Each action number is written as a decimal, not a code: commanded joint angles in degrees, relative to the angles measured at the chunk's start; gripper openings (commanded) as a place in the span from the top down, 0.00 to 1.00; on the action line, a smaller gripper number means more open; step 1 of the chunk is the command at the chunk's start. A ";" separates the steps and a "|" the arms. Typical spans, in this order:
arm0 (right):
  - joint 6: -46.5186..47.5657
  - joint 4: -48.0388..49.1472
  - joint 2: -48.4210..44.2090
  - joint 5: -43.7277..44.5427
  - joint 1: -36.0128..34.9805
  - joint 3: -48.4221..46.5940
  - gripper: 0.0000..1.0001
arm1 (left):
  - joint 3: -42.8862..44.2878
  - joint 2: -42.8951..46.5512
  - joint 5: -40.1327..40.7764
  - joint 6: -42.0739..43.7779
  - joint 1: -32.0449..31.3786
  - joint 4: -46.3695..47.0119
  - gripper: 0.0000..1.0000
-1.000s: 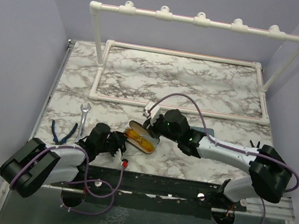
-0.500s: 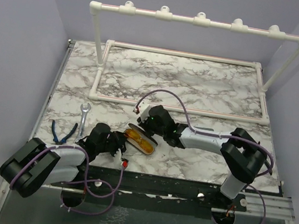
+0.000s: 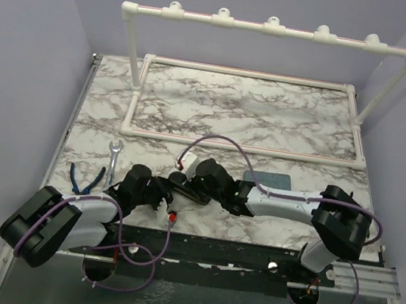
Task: Organize the sunglasses
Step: Close the sunglasses case at the center of the board.
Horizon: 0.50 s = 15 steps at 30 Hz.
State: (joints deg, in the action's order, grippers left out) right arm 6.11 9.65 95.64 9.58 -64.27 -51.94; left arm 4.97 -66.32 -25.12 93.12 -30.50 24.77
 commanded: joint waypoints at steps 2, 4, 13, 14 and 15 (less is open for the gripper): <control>4.62 -6.52 -8.60 -7.72 1.65 2.60 0.40 | -0.16 0.75 0.01 -0.59 0.00 -0.78 0.90; 5.97 -10.15 -9.42 -19.07 4.19 2.28 0.10 | 0.00 0.65 -0.12 -0.32 0.00 -0.77 0.90; 9.98 -16.32 1.64 -31.41 11.51 -4.48 0.00 | -0.31 1.13 -0.19 2.18 0.00 -0.78 0.90; 11.28 -17.24 3.47 -32.76 11.54 -5.91 0.00 | -0.31 1.09 -0.12 2.31 0.00 -0.78 0.90; 12.52 -18.05 4.98 -34.44 11.62 -7.19 0.00 | -0.31 1.07 0.01 2.40 0.00 -0.74 0.90</control>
State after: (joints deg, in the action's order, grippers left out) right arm 14.11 -3.38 95.13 -15.66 -52.77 -54.65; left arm 4.97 -66.00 -24.99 94.56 -30.50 24.21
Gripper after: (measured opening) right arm 0.998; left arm 0.132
